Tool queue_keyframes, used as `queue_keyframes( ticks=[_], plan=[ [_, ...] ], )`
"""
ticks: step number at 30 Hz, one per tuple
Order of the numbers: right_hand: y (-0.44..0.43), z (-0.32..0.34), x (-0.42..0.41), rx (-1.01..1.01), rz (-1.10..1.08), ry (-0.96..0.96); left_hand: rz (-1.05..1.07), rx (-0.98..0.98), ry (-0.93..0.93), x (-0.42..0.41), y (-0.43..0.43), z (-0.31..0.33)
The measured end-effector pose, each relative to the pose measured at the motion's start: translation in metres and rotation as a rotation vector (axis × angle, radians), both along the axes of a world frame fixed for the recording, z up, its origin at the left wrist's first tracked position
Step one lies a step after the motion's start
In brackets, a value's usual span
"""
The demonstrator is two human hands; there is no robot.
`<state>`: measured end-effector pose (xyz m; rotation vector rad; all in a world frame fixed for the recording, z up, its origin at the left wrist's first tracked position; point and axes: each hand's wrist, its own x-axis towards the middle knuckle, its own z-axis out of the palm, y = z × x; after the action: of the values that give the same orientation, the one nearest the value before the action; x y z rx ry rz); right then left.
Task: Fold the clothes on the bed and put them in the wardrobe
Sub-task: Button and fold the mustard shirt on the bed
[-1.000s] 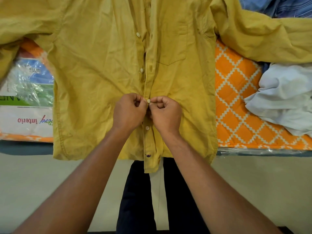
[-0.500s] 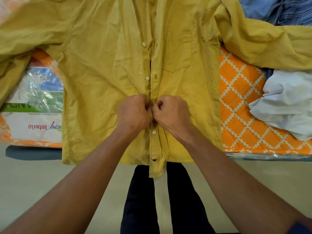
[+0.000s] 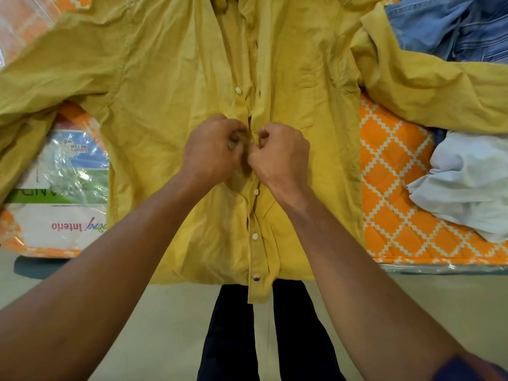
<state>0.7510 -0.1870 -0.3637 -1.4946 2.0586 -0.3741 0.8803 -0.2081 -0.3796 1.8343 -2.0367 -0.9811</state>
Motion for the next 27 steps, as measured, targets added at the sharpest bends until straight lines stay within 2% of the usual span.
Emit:
queue_keyframes(
  ticks=[5,10,15,17,23,25,27],
  plan=[
    [-0.006,-0.004,-0.007,0.062,0.052,0.114,-0.161,-0.019,-0.138,-0.003,-0.012,-0.006],
    [-0.005,-0.007,-0.011,0.025,0.091,0.076,-0.127,0.023,-0.129,-0.003,-0.007,-0.009],
    [-0.008,-0.01,-0.01,0.08,0.152,0.146,-0.087,0.115,-0.17,-0.01,-0.004,-0.006],
    [-0.009,-0.007,-0.011,0.106,0.098,0.095,-0.076,0.126,-0.193,-0.013,-0.005,-0.004],
    [-0.009,-0.005,-0.014,0.167,-0.027,-0.242,-0.062,0.226,-0.308,-0.018,-0.015,0.004],
    [-0.008,-0.008,-0.013,0.192,-0.062,-0.274,-0.119,0.25,-0.351,-0.019,-0.018,0.005],
    [-0.008,-0.011,-0.012,0.197,-0.077,-0.281,-0.11,0.271,-0.283,-0.016,-0.019,0.005]
  ],
)
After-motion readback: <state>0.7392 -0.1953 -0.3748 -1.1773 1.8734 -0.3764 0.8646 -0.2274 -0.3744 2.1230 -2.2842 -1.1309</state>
